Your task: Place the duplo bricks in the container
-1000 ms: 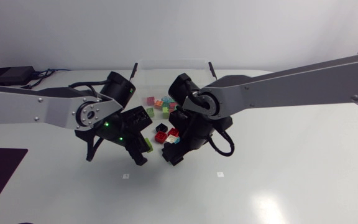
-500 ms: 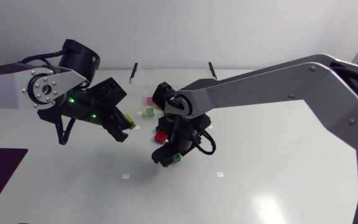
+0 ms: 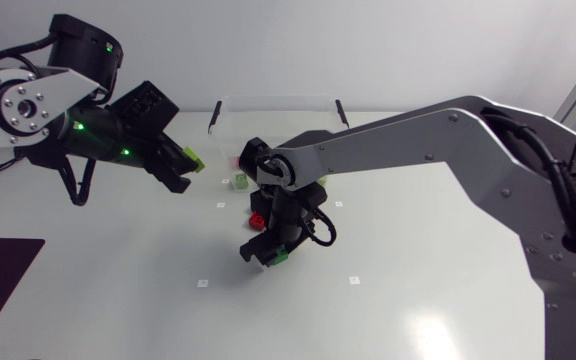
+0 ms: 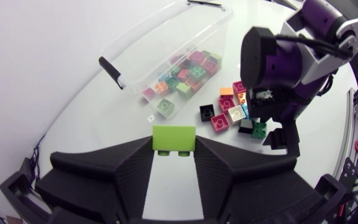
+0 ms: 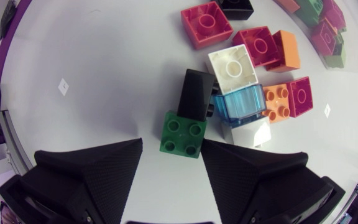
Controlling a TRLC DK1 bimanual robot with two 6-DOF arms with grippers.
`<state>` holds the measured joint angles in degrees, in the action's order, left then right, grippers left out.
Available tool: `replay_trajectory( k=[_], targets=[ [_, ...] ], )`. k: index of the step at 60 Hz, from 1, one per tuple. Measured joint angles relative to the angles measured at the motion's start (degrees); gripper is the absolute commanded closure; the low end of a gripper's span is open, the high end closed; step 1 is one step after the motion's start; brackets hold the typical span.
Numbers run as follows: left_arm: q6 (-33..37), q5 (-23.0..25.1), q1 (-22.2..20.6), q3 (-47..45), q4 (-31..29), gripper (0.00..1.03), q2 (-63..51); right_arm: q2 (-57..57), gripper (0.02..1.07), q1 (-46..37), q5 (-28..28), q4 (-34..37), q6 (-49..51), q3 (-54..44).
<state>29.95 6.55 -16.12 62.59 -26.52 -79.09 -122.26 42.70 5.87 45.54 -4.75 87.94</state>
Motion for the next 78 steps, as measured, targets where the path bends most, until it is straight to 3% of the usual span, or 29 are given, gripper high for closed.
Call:
replay_trajectory(
  k=[14, 22, 50, 78],
  targets=[
    [-0.7, 0.0, 0.2, 2.7, 0.1, 0.76, 0.2, -1.0, 0.71, -0.2, -0.2, 0.5, 0.0, 0.1],
    [-1.9, 0.0, 0.2, 3.6, 1.9, 0.76, 0.2, -1.0, 0.76, -0.5, -0.4, 0.0, 0.0, 0.1],
    [-5.0, 0.7, 0.2, 10.7, 6.4, 0.76, -7.6, 7.0, 0.76, -3.4, -1.4, -1.1, 0.0, -6.3],
    [-9.6, 2.6, 0.2, 24.9, 9.1, 0.75, -23.3, 17.7, 0.76, -11.2, -1.3, 2.3, 1.3, -2.7]
  ],
)
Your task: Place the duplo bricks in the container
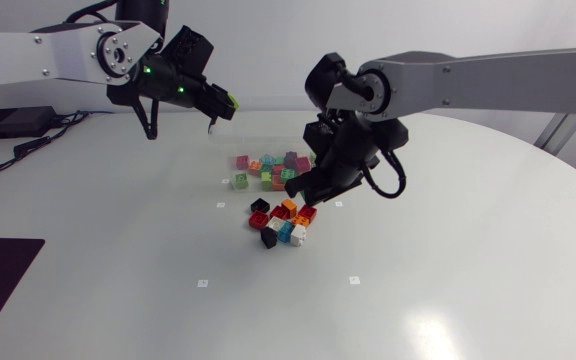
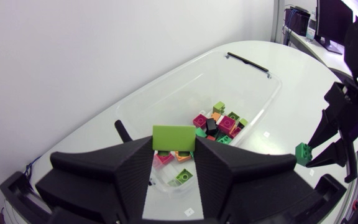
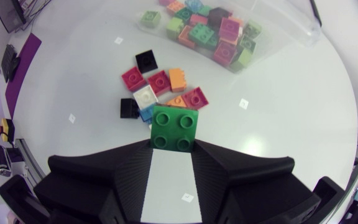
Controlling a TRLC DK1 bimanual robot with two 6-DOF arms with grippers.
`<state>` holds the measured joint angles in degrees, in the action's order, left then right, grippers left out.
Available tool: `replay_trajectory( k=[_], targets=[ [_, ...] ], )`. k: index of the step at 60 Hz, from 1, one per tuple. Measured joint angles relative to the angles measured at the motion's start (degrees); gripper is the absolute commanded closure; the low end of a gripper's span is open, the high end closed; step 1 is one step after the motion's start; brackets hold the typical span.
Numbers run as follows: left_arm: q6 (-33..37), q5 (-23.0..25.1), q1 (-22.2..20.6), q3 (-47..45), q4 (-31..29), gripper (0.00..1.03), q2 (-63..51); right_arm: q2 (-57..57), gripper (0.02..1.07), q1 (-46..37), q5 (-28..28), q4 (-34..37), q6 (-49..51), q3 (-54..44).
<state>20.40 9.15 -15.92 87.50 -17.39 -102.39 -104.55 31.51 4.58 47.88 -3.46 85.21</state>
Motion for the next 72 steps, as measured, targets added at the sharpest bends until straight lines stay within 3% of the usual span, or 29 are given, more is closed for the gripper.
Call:
replay_trajectory(
  k=[10, 13, 17, 20, 38, 56, 72],
  targets=[
    [-1.0, 0.0, -0.4, 3.5, 0.2, 0.6, -4.2, 0.3, 0.76, -2.1, 1.6, 0.0, 0.9, 4.4],
    [-1.0, 0.0, -0.7, 4.1, 0.2, 0.46, -5.1, 0.3, 0.76, -2.4, 1.7, 0.0, 1.0, 5.7],
    [-0.9, 0.0, -1.2, 4.6, 0.3, 0.18, -6.0, 0.3, 0.76, -2.8, 2.2, 0.0, 1.0, 7.4],
    [-0.9, 0.0, -1.4, 4.7, 0.3, 0.05, -6.4, 0.3, 0.76, -3.0, 2.7, 0.0, 1.2, 8.7],
    [-0.9, 0.0, -1.5, 4.1, 0.2, 0.05, -5.4, -3.5, 0.76, -4.7, 3.8, 1.5, 1.8, 19.4],
    [2.8, 0.1, -1.5, -6.8, 0.2, 0.06, 8.0, -10.9, 0.76, -7.1, 5.7, 1.7, 2.0, 29.2],
    [11.7, 6.2, -1.4, -17.9, -0.8, 0.06, 13.9, -16.7, 0.75, -8.8, 5.9, 1.7, 2.0, 35.3]
  ],
)
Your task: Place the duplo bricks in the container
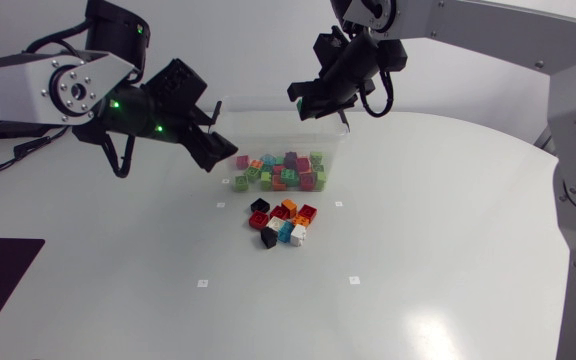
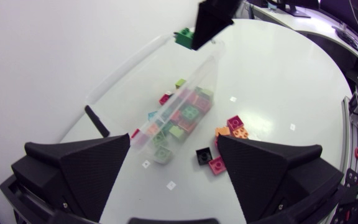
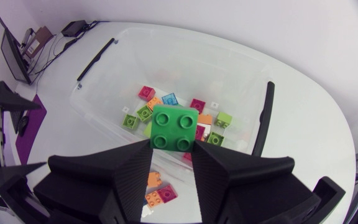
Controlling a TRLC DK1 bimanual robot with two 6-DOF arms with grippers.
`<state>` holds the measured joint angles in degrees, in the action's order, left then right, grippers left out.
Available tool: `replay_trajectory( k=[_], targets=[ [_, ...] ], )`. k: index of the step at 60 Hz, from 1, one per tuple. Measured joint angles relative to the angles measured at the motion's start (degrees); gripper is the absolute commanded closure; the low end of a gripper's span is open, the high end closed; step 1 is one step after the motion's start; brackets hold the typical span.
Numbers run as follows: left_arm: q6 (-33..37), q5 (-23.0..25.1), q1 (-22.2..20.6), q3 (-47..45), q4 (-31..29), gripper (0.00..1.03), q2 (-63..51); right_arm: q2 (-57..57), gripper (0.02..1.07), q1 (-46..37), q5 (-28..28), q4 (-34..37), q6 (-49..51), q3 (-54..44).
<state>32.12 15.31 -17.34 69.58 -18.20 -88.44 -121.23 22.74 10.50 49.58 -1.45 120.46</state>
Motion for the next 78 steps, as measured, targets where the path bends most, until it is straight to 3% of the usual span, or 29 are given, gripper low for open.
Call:
replay_trajectory(
  k=[8, 12, 17, 23, 27, 39, 47, 78],
  targets=[
    [3.8, 2.9, 0.0, -2.5, -1.0, 0.06, 0.0, -2.1, 0.73, 0.0, 0.0, 0.0, 0.0, 2.3],
    [5.9, 3.4, -0.2, -3.5, -1.0, 0.06, -0.1, -2.9, 0.6, 0.0, 0.0, 0.0, 0.0, 3.0],
    [8.8, 3.8, -1.0, -4.4, -1.0, 0.06, -0.8, -3.7, 0.51, 0.1, -0.3, 0.0, 0.0, 4.0],
    [11.9, 4.0, -2.1, -5.0, -0.9, 0.06, -2.6, -4.3, 0.26, 0.2, -0.8, 0.0, 0.0, 4.9],
    [14.4, 4.3, -2.8, -5.6, -0.9, 0.06, -4.0, -4.3, 0.17, 0.2, -0.9, 0.1, 0.0, 5.0],
    [21.4, 5.0, -4.2, -6.7, -1.0, 0.06, -7.0, -4.0, 0.12, 0.2, -0.9, 0.1, 0.7, 4.9],
    [25.4, 5.3, -4.3, -6.7, -1.1, 0.06, -8.7, -0.2, 0.1, 0.1, -0.9, -0.6, 1.8, -0.1],
    [37.2, 5.5, -4.6, -1.0, -8.1, 0.06, -17.6, 25.8, 0.1, -1.4, 2.6, -12.8, 10.0, -34.6]
  ],
)
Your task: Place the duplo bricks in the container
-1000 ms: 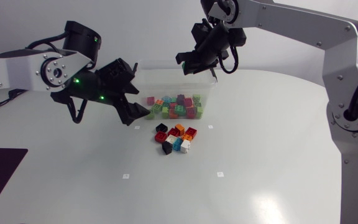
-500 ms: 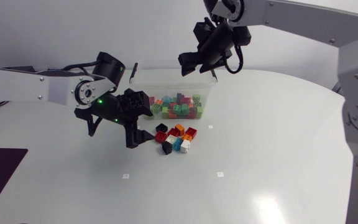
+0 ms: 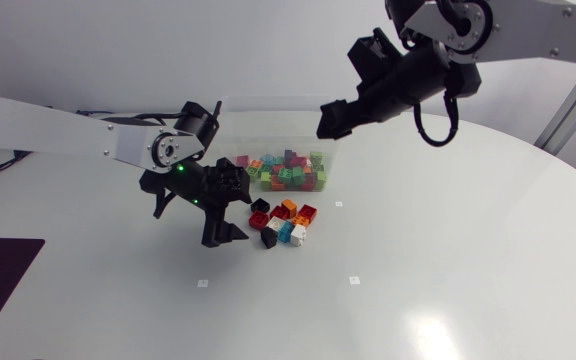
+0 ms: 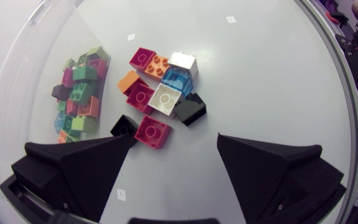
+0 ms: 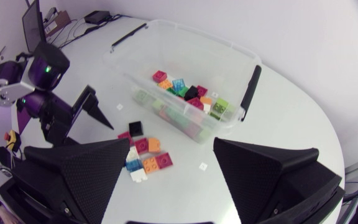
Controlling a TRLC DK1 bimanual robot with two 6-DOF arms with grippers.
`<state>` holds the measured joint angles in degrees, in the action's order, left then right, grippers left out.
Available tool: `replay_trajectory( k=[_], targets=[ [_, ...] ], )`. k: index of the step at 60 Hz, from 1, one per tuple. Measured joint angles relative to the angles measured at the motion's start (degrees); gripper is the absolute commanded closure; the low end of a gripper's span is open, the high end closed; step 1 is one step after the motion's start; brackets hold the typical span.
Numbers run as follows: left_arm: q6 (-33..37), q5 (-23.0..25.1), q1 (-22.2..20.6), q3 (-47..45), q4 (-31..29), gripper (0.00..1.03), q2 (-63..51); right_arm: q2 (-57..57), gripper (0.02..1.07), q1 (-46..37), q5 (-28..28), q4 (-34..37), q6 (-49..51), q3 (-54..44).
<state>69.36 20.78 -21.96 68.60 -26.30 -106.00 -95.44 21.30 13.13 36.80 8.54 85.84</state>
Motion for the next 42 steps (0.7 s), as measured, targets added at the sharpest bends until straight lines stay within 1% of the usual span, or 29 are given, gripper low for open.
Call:
replay_trajectory(
  k=[12, 20, 29, 42],
  targets=[
    [1.8, 0.0, -1.1, 3.4, 0.0, 0.06, -2.7, 4.7, 0.1, 0.0, 1.2, -3.5, 1.9, -10.9],
    [3.1, -0.1, -1.4, 5.5, -0.5, 0.06, -4.8, 6.9, 0.1, 0.0, 2.1, -5.5, 2.3, -15.8],
    [5.6, -1.1, -1.4, 6.6, -1.1, 0.06, -7.0, 9.1, 0.1, 0.0, 2.1, -6.7, 2.4, -20.2],
    [7.9, -1.8, -1.6, 8.0, -2.1, 0.07, -9.5, 10.5, 0.1, 0.0, 2.1, -7.8, 2.5, -23.4]
  ],
)
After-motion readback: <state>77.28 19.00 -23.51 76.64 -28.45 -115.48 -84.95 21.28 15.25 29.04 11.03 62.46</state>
